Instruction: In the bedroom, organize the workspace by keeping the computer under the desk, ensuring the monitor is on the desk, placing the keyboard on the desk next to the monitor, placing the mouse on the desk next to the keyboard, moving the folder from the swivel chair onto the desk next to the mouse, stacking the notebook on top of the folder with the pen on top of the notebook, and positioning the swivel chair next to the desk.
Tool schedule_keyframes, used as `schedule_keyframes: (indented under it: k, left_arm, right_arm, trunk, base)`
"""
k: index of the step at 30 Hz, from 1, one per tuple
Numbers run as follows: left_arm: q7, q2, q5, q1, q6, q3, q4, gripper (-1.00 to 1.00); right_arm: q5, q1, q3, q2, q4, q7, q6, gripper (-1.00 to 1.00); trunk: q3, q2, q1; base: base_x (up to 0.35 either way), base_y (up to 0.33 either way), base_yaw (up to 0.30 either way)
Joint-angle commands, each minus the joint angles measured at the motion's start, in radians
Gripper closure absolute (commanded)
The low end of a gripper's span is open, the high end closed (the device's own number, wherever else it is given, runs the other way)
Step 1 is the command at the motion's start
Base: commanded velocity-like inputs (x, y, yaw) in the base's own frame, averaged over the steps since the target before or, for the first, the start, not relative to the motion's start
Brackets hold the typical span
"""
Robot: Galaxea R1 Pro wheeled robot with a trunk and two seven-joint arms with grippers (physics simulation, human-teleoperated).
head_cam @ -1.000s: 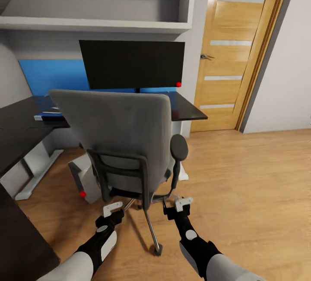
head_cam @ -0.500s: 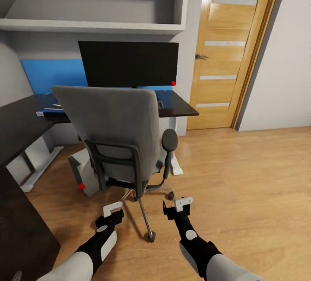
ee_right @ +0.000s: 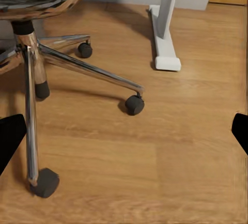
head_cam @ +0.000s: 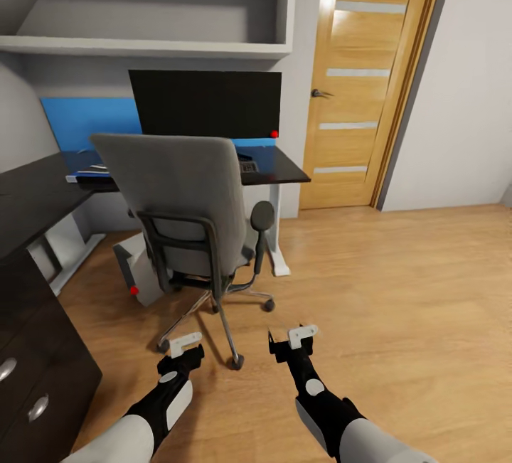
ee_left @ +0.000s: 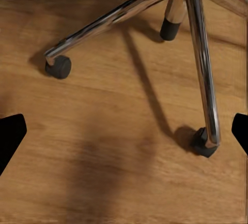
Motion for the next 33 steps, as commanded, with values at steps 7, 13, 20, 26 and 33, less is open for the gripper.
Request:
schedule_keyframes:
  k: [7,13,20,26,33]
  left_arm:
    - [0.0,0.0,0.008,-0.001,-0.005,0.004,0.001,-1.0]
    - [0.0,0.001,0.008,-0.001,-0.005,0.004,0.001,-1.0]
    - [0.009,-0.005,0.008,-0.001,-0.004,0.003,0.0,-1.0]
    - [0.009,-0.007,0.009,-0.001,-0.002,0.003,-0.001,-1.0]
    - [0.007,-0.005,0.009,-0.001,-0.003,0.003,0.003,-1.0]
  right_arm:
    - [-0.002,-0.001,0.007,0.0,0.002,-0.009,-0.003,-1.0]
    - [-0.002,-0.001,0.007,0.0,0.001,-0.009,-0.004,-1.0]
    - [-0.001,-0.001,0.005,0.0,0.002,-0.009,-0.004,-1.0]
    - [0.0,-0.001,0.005,0.0,0.002,-0.009,-0.004,-1.0]
    - [-0.005,-0.001,0.002,0.0,0.003,-0.01,-0.005,-1.0]
  trunk:
    - [-0.001,0.0,-0.001]
    - [0.012,0.028,-0.016]
    - [0.034,0.077,-0.043]
    - [0.052,0.119,-0.066]
    - [0.074,0.168,-0.093]
  base:
    - [-0.188,-0.077,0.0]
    - [-0.025,-0.008,0.0]
    - [-0.002,-0.001,0.0]
    - [-0.077,0.0,0.0]
    - [-0.299,0.0,0.0]
